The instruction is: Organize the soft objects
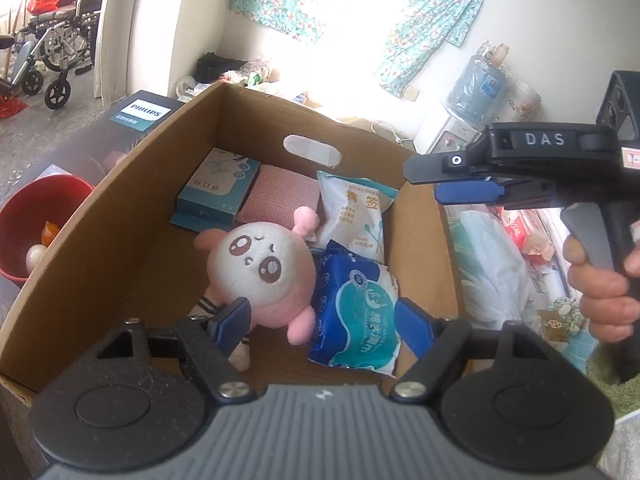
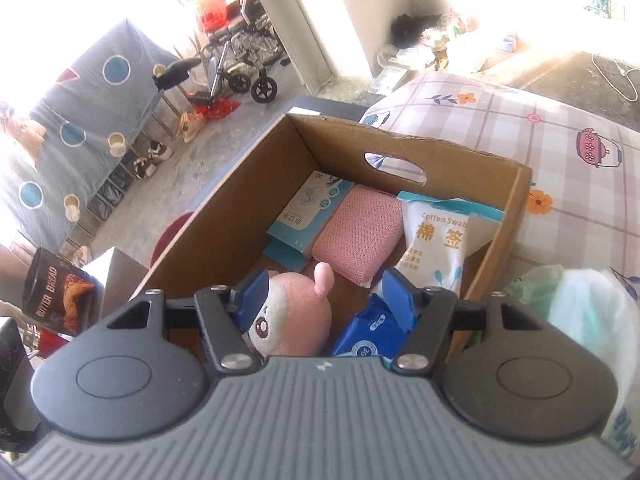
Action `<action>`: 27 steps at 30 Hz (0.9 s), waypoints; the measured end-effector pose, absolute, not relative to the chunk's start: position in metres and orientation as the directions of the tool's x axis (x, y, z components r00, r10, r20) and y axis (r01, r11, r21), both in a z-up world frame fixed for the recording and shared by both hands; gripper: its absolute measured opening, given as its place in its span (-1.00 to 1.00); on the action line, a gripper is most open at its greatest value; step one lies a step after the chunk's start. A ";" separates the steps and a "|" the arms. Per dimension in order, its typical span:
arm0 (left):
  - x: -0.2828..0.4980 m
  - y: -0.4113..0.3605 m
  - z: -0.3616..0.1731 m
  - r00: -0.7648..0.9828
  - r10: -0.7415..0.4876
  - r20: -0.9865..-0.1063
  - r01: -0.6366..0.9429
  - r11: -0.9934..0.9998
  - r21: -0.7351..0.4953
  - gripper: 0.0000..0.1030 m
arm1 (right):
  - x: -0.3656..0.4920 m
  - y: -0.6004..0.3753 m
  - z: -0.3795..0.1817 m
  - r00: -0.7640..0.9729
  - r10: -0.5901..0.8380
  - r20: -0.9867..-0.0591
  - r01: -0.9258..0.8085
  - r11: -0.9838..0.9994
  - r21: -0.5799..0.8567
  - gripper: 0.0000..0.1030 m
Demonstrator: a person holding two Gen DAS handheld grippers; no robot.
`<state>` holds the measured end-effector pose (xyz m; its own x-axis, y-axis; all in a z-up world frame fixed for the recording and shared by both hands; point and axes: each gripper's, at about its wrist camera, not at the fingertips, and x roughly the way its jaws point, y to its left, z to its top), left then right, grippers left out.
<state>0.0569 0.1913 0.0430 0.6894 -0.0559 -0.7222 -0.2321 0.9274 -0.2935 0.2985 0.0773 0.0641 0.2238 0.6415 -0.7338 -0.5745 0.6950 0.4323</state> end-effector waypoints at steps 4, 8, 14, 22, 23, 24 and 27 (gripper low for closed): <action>0.054 0.162 0.058 0.717 -0.095 -0.690 -0.147 0.948 -0.283 0.55 | 0.271 0.009 0.083 0.286 0.687 -0.668 -0.499 0.702 0.508 0.24; 0.056 0.120 0.070 0.730 -0.167 -0.663 -0.024 0.963 -0.269 0.55 | 0.235 -0.068 0.091 0.376 0.687 -0.622 -0.403 0.726 0.558 0.26; 0.065 0.044 0.072 0.713 -0.295 -0.637 0.164 0.952 -0.258 0.56 | 0.175 -0.195 0.084 0.559 0.563 -0.609 -0.202 0.805 0.558 0.27; 0.088 -0.066 0.036 0.613 -0.410 -0.676 0.331 0.909 -0.251 0.54 | 0.135 -0.315 0.051 0.653 0.362 -0.665 0.057 0.852 0.520 0.26; 0.091 -0.077 0.030 0.603 -0.410 -0.684 0.338 0.908 -0.247 0.53 | 0.135 -0.326 0.044 0.652 0.352 -0.671 0.086 0.845 0.528 0.23; 0.093 -0.086 0.025 0.595 -0.411 -0.690 0.346 0.907 -0.242 0.53 | 0.135 -0.338 0.035 0.652 0.342 -0.677 0.116 0.838 0.534 0.20; 0.101 -0.108 0.013 0.571 -0.399 -0.717 0.347 0.909 -0.230 0.51 | 0.141 -0.359 0.018 0.657 0.317 -0.684 0.179 0.815 0.551 0.17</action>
